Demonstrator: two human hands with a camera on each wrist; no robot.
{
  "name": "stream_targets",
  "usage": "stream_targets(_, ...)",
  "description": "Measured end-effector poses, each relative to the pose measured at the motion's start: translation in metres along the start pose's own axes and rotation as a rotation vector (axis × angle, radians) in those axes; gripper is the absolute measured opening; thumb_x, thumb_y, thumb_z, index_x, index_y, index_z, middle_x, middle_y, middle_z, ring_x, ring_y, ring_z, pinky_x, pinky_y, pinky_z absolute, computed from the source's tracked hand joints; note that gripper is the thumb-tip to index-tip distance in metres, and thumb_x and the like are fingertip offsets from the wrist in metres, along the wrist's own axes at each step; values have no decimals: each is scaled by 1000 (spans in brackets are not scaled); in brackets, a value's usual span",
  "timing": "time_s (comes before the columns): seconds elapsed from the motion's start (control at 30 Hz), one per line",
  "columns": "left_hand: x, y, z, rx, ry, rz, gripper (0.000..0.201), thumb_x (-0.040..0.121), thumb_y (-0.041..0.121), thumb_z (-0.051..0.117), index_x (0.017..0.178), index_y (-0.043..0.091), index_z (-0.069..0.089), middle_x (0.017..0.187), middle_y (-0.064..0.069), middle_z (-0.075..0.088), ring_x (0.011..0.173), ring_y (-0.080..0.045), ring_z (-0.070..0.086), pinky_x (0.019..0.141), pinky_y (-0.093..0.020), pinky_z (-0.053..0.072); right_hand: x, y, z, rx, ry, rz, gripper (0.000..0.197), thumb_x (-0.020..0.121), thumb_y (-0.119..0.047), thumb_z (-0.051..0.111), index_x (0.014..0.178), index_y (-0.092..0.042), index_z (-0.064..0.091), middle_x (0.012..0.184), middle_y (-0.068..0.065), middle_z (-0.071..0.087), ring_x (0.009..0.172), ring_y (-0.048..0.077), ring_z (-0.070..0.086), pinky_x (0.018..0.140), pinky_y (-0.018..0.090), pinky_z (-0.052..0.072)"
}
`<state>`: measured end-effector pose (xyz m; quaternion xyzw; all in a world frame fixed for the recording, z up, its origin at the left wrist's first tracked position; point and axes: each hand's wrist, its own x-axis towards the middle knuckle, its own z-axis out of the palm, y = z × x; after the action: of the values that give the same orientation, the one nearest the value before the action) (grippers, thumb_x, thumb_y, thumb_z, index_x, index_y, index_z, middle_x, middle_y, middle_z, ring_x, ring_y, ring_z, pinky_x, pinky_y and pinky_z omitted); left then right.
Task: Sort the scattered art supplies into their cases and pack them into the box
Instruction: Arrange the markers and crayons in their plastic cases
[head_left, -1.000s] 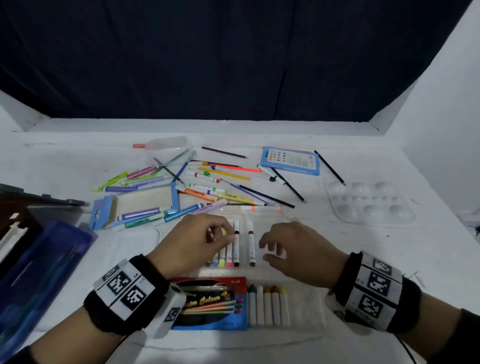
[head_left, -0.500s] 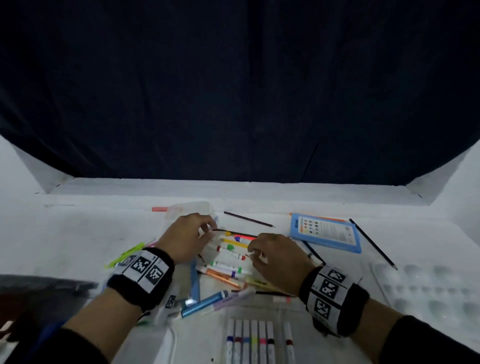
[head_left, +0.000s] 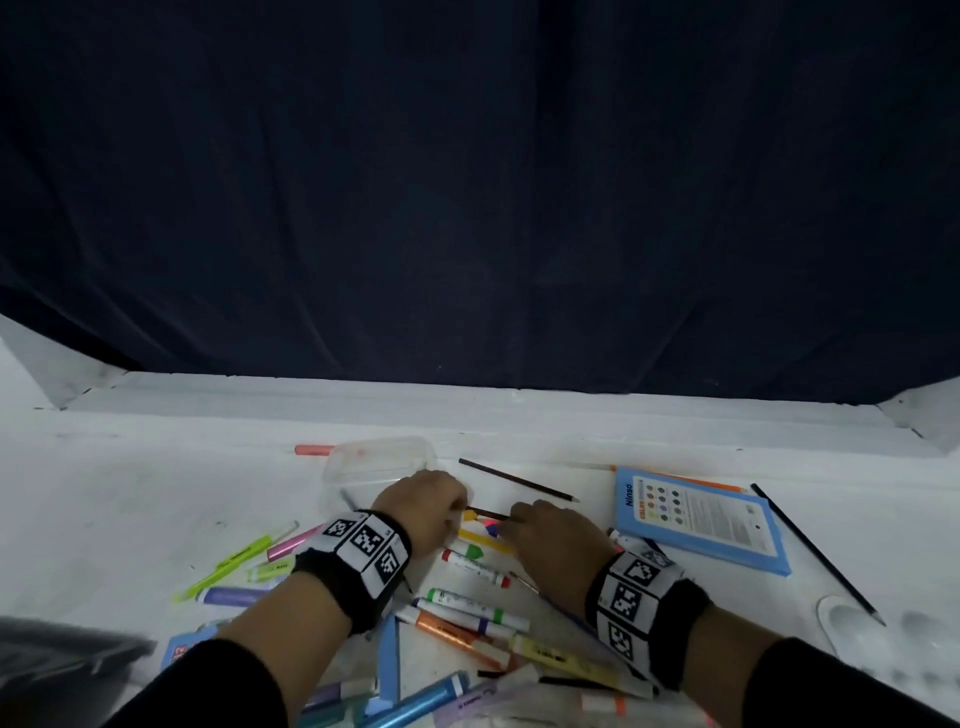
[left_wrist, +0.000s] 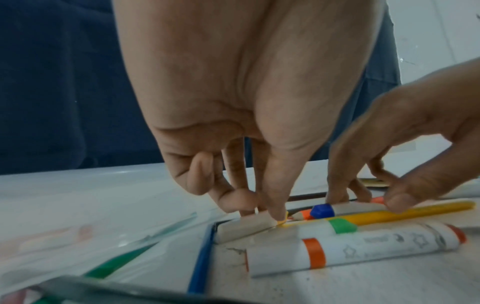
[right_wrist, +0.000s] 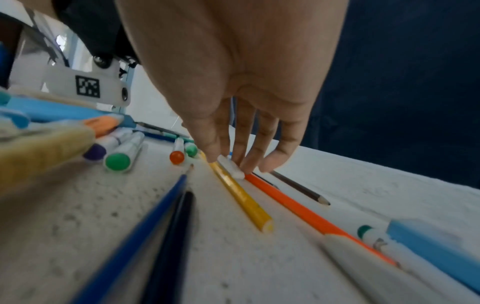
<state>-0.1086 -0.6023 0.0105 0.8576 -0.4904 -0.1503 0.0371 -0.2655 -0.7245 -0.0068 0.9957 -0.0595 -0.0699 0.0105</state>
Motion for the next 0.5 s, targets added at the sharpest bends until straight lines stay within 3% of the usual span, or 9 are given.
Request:
stream_targets(0.1,1,7,1,6,1,-29,15,91,11,55,98,15,67,100,-4,68,91,-21,65,85,-34,54,-2,-1,-5,4,-26,40,43,93,-8,52,136,-12,45,125,12,53,112,32,53,85,41,48)
stream_targets(0.2,-2,12,-2,1,17,-26,16,91,17,60,104,18,68,106,-2,67,96,-20,64,86,-32,53,-11,3,-6,62,-63,79,47,92,-10,55,138,-11,43,126,13,51,114,32,52,87,39,47)
stream_targets(0.33,-17,20,-13,-73,108,7,11,91,21,62,101,22,66,100,5,61,93,-17,60,80,-26,47,-32,17,-3,122,-81,155,41,95,-7,48,136,-11,47,130,12,50,118,30,51,96,38,46)
stream_targets(0.5,-63,39,-27,-304,253,101,18,93,17,66,106,29,65,91,8,60,81,-12,57,72,-20,44,-69,32,-2,245,3,231,29,96,-9,43,121,-16,56,122,6,50,105,23,52,86,30,42)
